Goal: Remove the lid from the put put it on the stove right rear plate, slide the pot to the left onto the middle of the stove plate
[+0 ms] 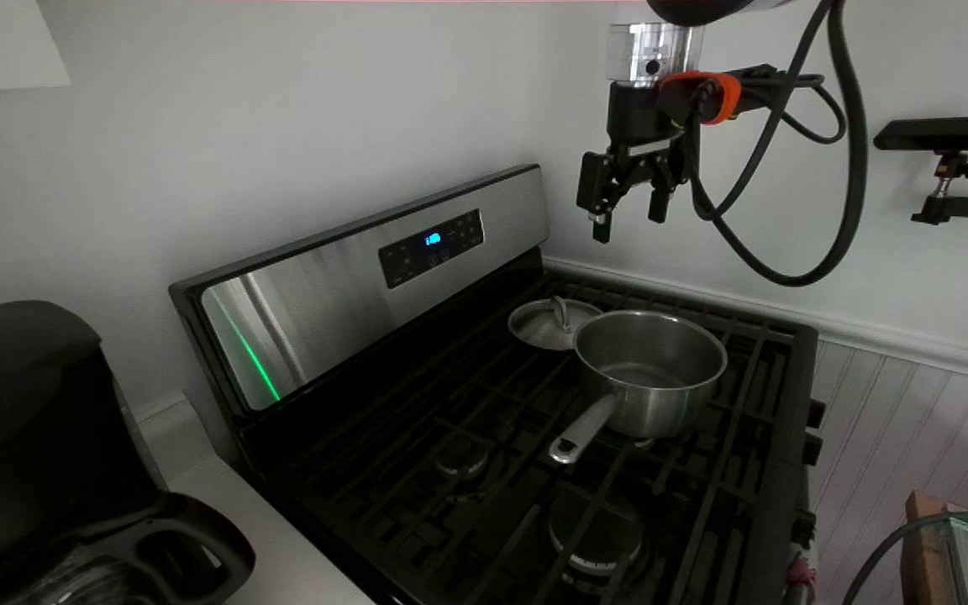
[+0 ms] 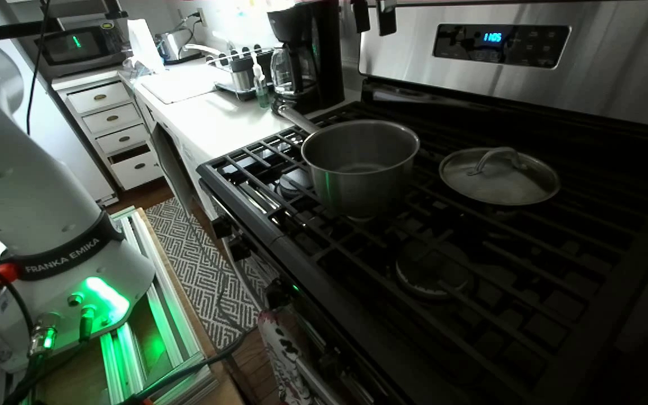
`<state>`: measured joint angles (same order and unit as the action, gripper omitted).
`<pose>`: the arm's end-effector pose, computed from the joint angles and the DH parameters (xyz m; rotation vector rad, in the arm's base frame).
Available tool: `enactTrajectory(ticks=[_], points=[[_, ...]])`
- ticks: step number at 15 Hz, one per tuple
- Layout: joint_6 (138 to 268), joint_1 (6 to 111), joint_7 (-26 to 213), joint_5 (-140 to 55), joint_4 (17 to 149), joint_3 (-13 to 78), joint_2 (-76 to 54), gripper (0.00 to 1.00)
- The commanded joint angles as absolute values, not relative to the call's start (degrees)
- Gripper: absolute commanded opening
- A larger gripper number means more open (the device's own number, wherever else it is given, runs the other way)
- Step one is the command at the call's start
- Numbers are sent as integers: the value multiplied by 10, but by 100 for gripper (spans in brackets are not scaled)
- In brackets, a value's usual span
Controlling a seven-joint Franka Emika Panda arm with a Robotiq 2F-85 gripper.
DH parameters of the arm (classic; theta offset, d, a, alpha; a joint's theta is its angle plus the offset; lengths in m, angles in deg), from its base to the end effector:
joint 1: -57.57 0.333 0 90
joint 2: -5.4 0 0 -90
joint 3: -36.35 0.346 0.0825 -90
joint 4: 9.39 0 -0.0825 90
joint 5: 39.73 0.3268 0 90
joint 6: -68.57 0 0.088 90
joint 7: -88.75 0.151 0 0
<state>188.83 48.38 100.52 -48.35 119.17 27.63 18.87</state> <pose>0.4067 -0.1486 0.4816 2.9617 -0.6705 0.1269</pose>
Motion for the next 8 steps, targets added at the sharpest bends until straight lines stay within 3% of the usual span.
enactTrajectory(ticks=[1,8], points=[[1875,471,1002,-495,1219,280,228,100],[1868,469,1004,-482,1210,280,218,100]])
